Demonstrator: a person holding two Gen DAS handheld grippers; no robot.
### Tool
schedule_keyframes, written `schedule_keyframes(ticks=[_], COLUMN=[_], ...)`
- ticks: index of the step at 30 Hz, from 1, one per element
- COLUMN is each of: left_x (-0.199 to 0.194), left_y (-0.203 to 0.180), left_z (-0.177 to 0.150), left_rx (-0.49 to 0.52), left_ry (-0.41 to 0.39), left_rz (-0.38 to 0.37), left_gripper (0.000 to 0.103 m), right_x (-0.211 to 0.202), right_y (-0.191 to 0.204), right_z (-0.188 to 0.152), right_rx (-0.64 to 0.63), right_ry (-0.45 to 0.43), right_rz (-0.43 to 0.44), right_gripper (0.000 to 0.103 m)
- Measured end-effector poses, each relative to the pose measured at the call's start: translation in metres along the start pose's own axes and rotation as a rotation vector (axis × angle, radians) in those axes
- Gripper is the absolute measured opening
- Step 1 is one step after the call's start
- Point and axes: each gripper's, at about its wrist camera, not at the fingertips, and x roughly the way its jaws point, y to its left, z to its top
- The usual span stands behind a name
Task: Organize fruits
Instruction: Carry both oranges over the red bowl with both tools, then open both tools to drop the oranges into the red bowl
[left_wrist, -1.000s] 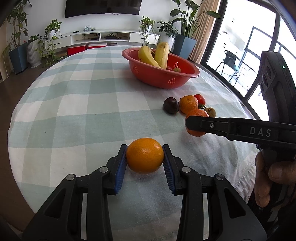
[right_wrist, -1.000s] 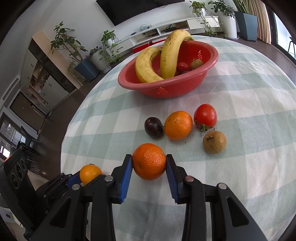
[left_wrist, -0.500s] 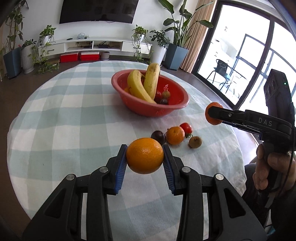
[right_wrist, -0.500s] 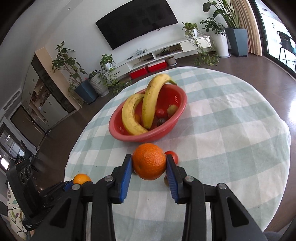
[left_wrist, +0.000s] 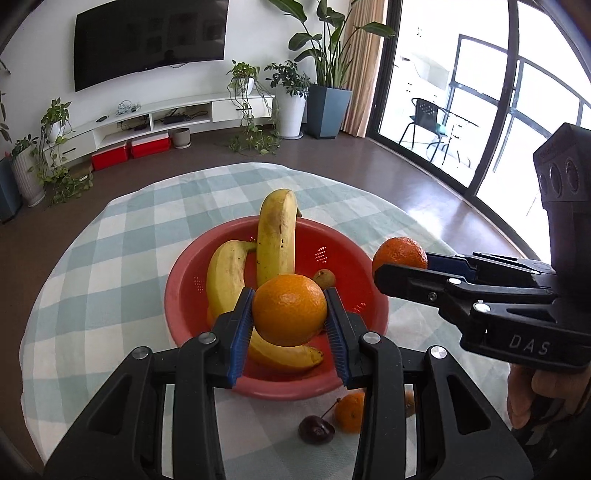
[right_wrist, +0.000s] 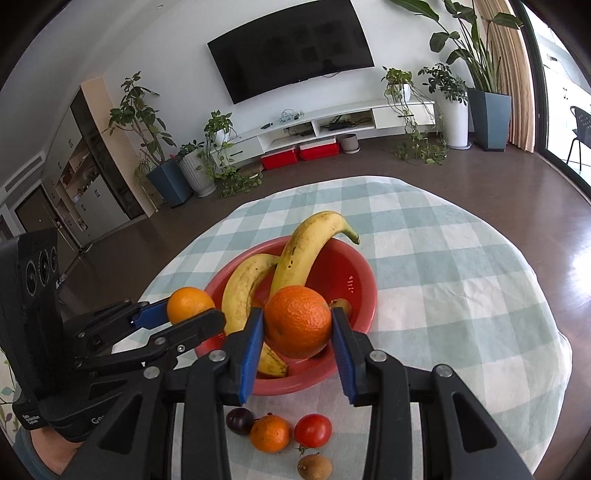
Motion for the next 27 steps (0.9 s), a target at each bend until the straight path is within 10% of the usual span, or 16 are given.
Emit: schedule_keyframes(ticks=[27], left_x=[0.046], left_y=[0.007], left_z=[-0.004], left_rx=[0.012], left_ry=[0.055], left_rz=[0.042], left_gripper=[0.036], right_x=[0.042], right_y=[-0.01], right_z=[0.0], right_rx=[-0.079], right_ry=[0.073], right_rz=[-0.051], right_gripper=[0.04])
